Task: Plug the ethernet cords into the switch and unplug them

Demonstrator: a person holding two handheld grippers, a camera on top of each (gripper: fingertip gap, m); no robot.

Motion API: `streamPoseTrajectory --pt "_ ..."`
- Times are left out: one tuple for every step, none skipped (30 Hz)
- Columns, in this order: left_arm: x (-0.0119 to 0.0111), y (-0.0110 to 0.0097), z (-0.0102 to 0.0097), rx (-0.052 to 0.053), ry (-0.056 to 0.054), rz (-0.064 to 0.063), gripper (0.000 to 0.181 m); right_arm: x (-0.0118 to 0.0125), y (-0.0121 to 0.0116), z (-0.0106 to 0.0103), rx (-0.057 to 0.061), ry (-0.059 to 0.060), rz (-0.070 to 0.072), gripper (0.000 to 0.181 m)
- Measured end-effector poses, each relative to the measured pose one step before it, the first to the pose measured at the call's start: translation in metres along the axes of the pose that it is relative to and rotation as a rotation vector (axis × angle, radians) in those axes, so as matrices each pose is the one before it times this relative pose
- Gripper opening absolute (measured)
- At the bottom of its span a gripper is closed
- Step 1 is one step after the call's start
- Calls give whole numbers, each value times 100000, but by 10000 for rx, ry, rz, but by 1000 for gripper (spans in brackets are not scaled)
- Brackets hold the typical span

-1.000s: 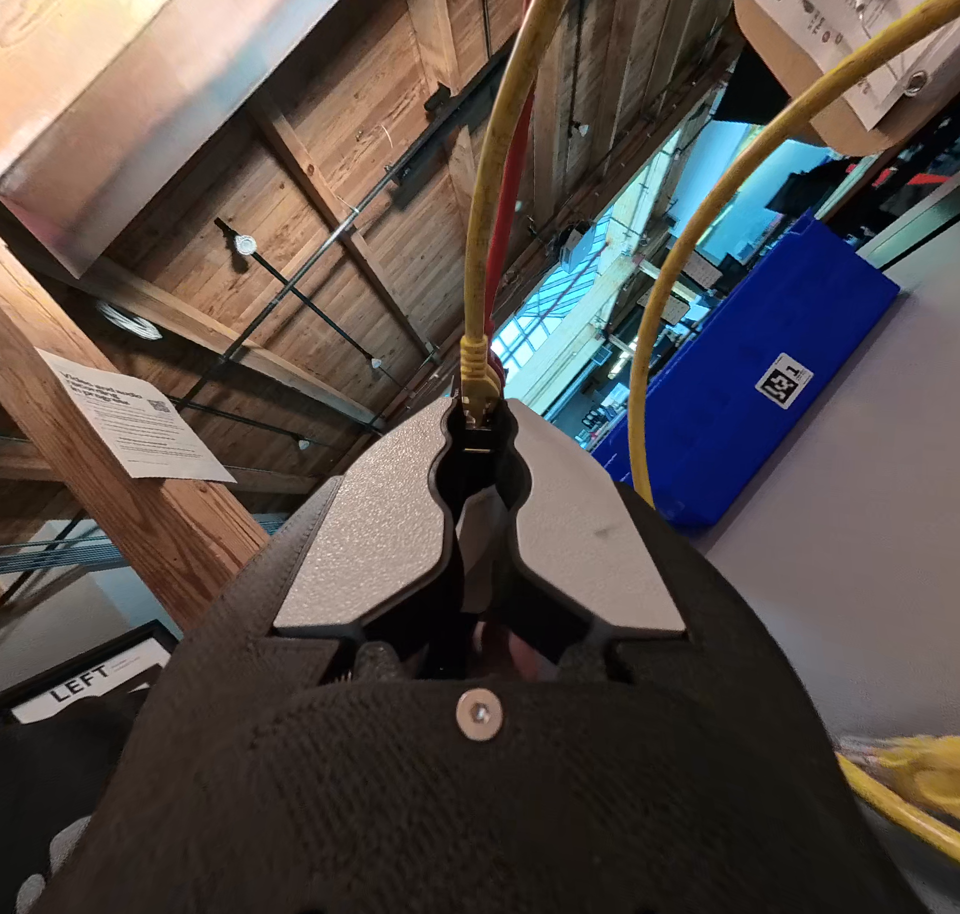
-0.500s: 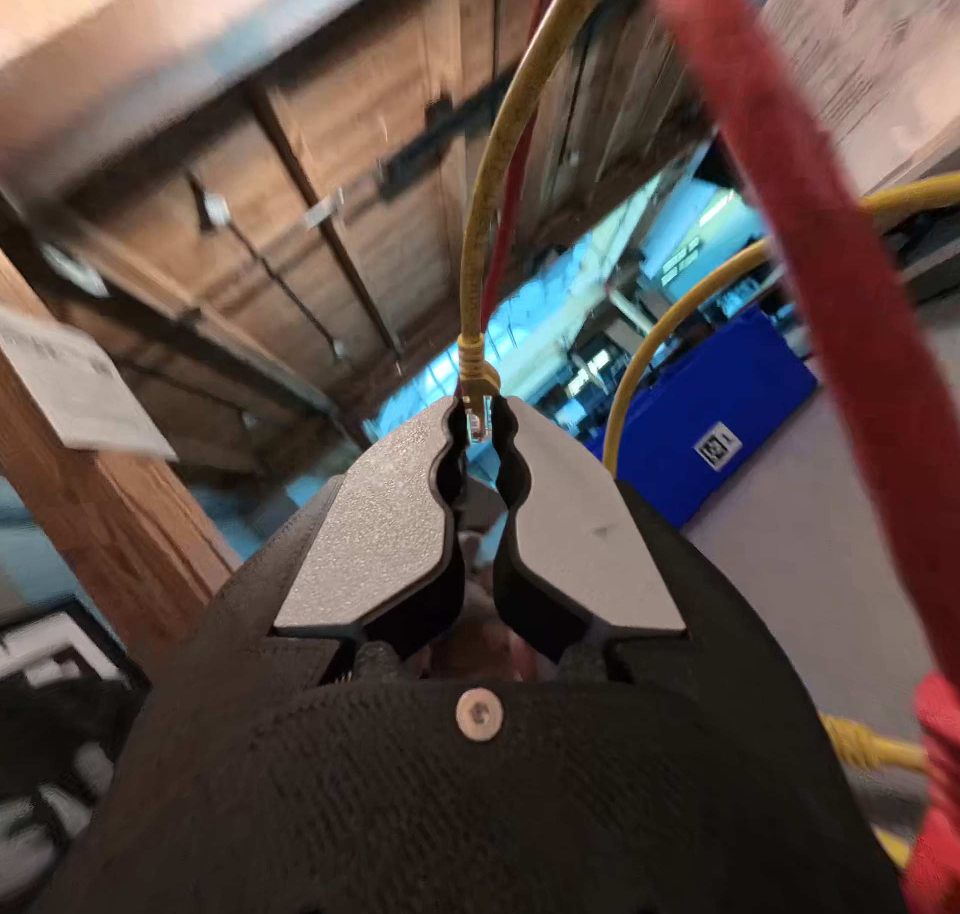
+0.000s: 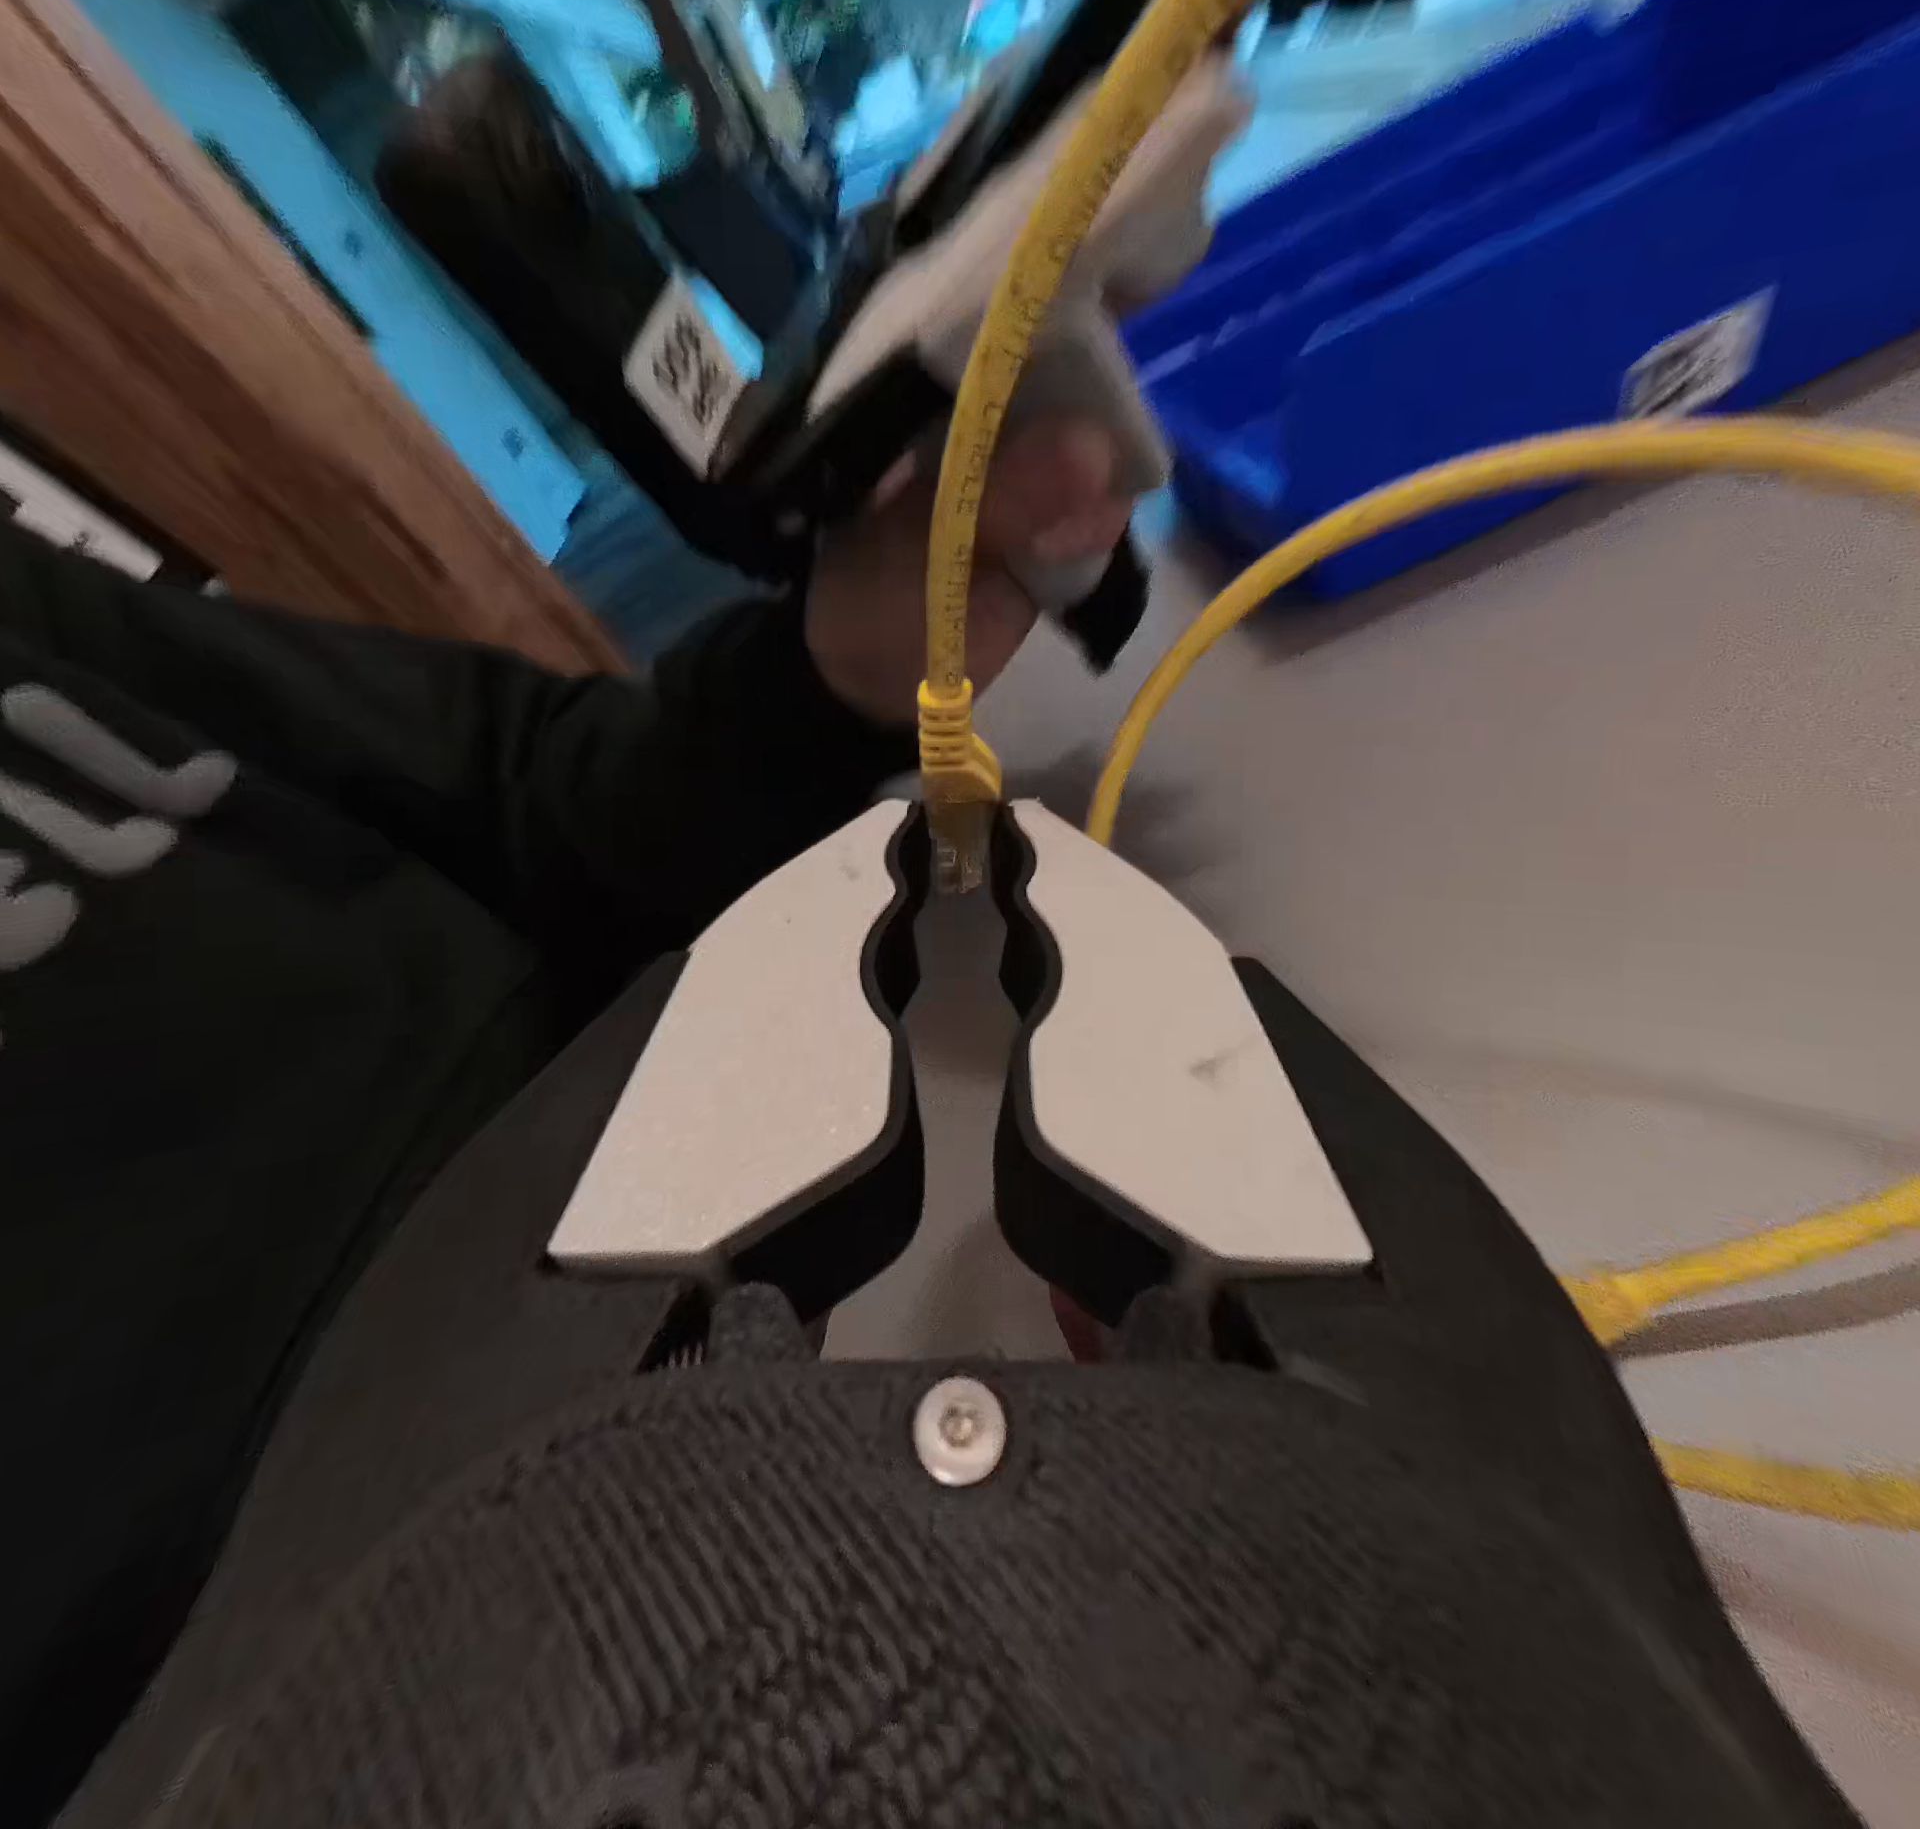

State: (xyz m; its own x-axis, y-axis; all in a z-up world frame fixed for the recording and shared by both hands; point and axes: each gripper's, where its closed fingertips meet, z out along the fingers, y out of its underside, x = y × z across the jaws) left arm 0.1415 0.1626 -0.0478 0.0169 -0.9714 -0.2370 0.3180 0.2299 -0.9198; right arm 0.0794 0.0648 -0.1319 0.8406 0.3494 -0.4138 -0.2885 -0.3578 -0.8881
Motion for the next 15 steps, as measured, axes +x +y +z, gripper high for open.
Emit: streamPoseTrajectory --pt "157 -442 -58 138 154 -172 75 -504 1295 772 -795 -433 194 12" --pt "28 -465 -57 104 74 -222 75 -166 690 770 -359 -142 -165 13" --pt "-200 -478 -75 93 -67 -165 75 -9 91 535 26 37 -220 12" --pt "-342 -538 -136 151 -95 -195 75 -374 -59 227 19 -258 53 12" --pt "-542 -599 -191 188 -132 -311 75 -349 -398 -89 186 -207 15 13" --pt "-764 -597 -215 166 -197 -377 75 -1 -527 -422 254 122 -102 12" --pt "-935 -580 -192 109 -231 -359 75 41 -180 -591 -37 167 -110 12" --pt "-988 -494 -153 38 -229 -208 75 233 -212 -753 -19 375 -152 12" --pt "-1070 -400 -170 16 -300 15 75 245 -460 -931 113 443 -208 12" --pt "-1002 -325 -177 40 -291 156 75 -47 -552 -1105 94 277 -245 13" --pt "-822 -208 -139 25 -211 156 75 76 -877 -1295 195 451 -258 13" --pt "-639 -121 -106 -11 -138 88 75 237 -1065 -1462 210 590 -333 13" --pt "-490 -68 -77 -29 -106 40 74 139 -1080 -1503 87 438 -452 13" --pt "-290 -31 -50 -19 -43 49 74 478 -1227 -1520 56 532 -386 13" --pt "-120 45 13 -24 -2 127 74 849 -1341 -1515 25 628 -318 13"
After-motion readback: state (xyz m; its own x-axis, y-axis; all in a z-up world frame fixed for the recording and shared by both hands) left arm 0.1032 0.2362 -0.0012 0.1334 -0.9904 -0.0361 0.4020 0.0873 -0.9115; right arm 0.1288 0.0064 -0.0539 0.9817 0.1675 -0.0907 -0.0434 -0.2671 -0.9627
